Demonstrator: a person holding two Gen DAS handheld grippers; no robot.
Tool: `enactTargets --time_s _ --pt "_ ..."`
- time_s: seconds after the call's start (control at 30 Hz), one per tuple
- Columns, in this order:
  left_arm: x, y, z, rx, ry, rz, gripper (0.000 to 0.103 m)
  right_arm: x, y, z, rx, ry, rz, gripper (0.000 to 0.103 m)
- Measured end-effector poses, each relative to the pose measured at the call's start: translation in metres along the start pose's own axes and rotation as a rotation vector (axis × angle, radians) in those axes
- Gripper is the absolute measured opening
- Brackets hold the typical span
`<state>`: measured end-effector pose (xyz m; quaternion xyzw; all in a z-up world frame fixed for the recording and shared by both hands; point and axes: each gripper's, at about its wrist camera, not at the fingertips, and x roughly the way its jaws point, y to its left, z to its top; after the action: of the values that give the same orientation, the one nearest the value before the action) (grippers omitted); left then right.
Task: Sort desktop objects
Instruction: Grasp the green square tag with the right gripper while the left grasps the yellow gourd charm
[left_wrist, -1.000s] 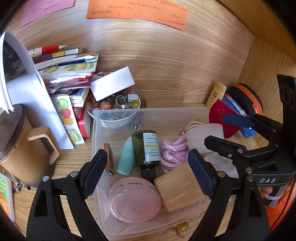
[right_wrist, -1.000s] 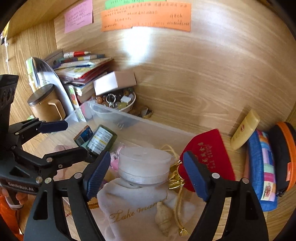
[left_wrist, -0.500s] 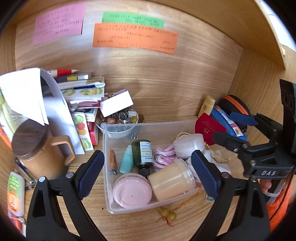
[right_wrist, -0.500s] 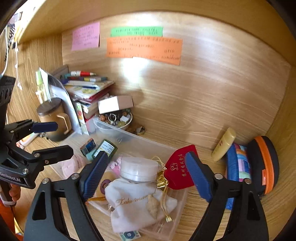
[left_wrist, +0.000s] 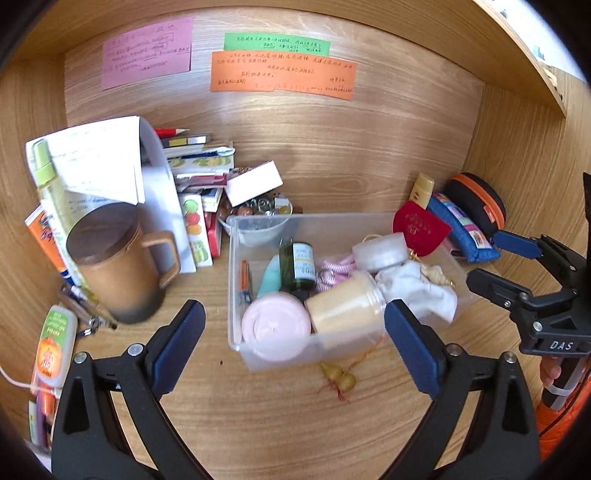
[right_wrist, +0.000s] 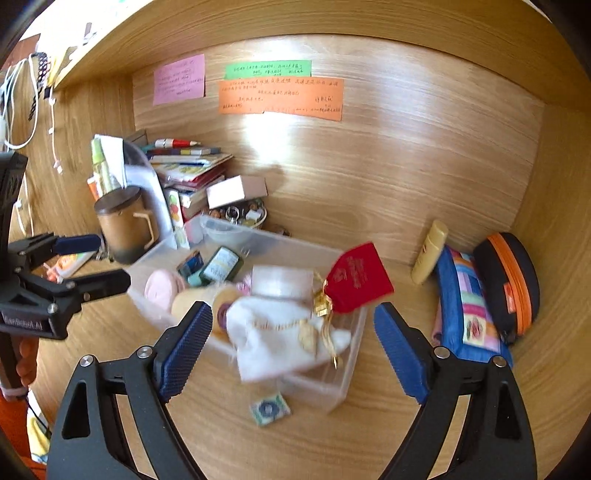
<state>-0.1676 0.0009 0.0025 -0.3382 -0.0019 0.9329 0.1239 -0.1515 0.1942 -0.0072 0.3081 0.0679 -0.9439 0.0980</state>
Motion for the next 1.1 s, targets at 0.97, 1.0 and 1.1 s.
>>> enactTargets --time_s 0.97,1.0,1.1 --pt "0.071 -0.019 -0.066 0.019 0.266 -0.028 0.099 0.056 -0.008 -0.091 0.131 0.279 0.060 0.087" --pt "0.074 -0.019 -0.067 0.017 0.274 -0.028 0.099 0.057 -0.008 -0.091 0.129 0.284 0.067 0.086" --pt "0.079 -0.021 -0.067 0.015 0.277 -0.027 0.099 0.059 -0.005 -0.091 0.117 0.289 0.074 0.083"
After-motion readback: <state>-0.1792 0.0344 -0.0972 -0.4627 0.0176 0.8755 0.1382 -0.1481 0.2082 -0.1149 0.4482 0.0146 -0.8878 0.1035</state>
